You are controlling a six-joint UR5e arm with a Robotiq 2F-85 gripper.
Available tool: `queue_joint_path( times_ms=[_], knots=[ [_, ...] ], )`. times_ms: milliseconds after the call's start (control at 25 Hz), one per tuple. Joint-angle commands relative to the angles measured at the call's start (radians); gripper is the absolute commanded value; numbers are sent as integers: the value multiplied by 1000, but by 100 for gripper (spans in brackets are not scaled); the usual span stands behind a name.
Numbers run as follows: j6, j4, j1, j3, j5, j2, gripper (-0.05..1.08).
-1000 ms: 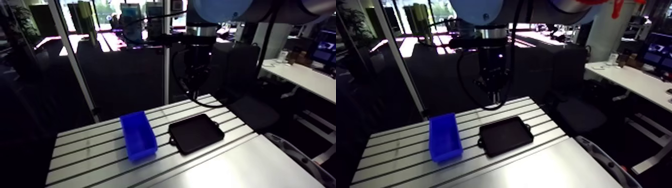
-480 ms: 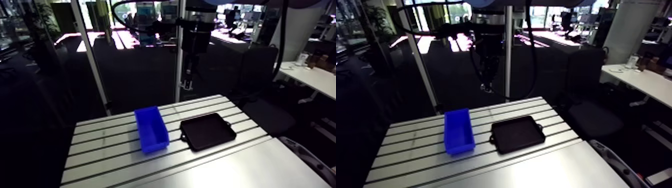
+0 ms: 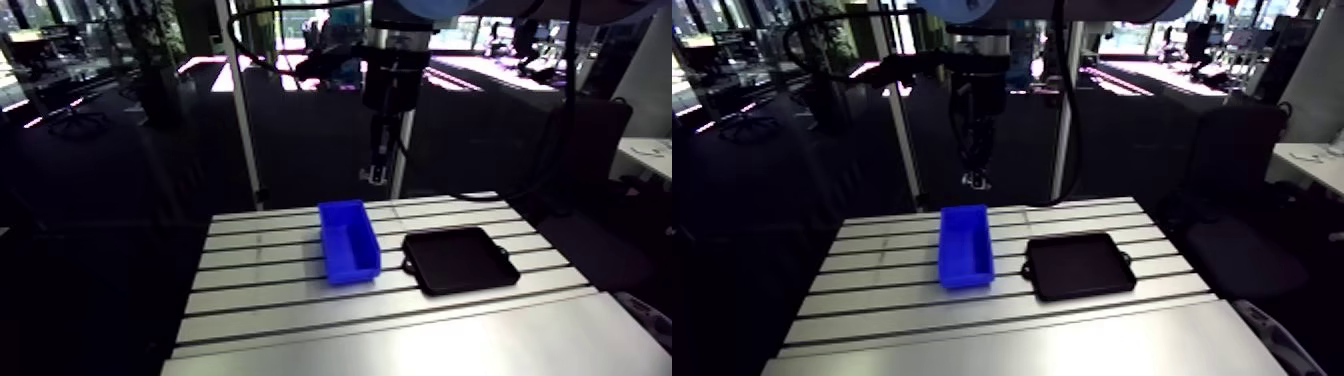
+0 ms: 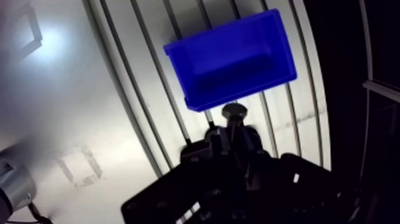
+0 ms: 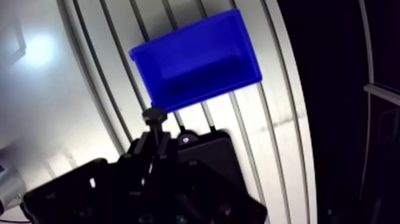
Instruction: Pick up the M10 bolt from the tray and put it into the blue bin.
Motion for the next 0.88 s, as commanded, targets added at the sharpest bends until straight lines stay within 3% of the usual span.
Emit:
queue_joint_path(
  times_ms=[40,160,480,880],
  knots=[
    [-71,-53,22,3,-2,32,103],
    [-79,-91,22,1,-2,53,103],
    [-79,-159,61,1,-43,132,102],
    [-76,-191,73,3,-48,182,102]
  ],
)
